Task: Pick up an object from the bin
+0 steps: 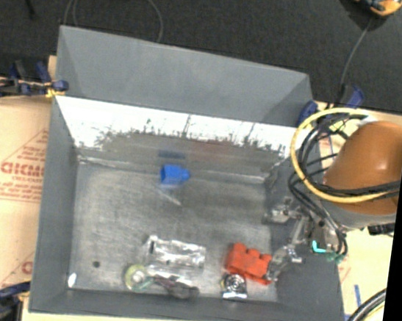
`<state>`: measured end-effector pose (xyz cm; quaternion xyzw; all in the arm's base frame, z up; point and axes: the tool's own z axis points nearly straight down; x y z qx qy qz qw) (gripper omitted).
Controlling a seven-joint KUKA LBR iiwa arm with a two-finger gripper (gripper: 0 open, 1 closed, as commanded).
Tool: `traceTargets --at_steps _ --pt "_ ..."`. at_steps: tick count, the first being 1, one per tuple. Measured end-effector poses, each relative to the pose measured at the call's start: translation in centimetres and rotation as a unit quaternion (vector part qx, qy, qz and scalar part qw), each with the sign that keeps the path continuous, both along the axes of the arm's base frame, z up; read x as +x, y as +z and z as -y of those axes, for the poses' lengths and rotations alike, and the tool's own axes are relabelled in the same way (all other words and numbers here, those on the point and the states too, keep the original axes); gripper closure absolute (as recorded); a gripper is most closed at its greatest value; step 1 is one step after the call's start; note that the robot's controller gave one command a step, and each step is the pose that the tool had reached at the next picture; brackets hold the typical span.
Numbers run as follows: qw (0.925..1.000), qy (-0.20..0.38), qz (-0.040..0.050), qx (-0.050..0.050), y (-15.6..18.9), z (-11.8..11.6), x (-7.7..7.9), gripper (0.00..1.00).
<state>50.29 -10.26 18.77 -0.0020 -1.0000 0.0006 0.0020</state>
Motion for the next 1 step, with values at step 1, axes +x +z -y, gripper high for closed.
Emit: traceTargets --at_steps 1 --pt "0.9986 -0.053 0.0080 0.000 -11.64 0.53 -1.29 0.00"
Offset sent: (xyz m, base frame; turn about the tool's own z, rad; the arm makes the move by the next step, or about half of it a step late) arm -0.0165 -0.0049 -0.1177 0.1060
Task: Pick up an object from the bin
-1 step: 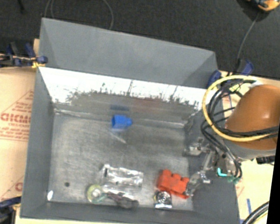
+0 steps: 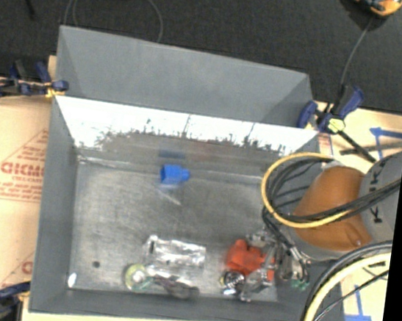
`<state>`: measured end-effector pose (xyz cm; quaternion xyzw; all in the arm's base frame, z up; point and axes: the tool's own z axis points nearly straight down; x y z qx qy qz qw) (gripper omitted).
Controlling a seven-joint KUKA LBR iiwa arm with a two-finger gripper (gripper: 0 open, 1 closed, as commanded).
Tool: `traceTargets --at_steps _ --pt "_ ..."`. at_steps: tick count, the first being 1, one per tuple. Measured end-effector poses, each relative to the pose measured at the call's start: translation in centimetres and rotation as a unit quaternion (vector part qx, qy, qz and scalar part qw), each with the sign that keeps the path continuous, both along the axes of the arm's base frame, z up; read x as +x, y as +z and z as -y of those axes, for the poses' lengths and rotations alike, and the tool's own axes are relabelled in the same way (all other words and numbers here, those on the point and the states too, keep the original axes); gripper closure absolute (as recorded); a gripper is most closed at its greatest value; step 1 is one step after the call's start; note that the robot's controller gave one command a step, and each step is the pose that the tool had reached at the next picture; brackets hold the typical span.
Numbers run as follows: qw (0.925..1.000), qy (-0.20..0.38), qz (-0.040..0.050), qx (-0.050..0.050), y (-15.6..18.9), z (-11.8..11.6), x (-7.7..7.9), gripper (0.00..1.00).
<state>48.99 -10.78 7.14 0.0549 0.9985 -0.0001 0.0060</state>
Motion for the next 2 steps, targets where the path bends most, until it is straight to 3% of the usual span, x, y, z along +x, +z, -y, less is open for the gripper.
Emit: traceTargets --at_steps 1,2 --pt "1.0000 0.003 0.0048 -0.002 0.4 0.1 0.3 1.00" --pt "0.9997 0.024 -0.0014 -0.002 14.1 0.0 -1.7 1.00"
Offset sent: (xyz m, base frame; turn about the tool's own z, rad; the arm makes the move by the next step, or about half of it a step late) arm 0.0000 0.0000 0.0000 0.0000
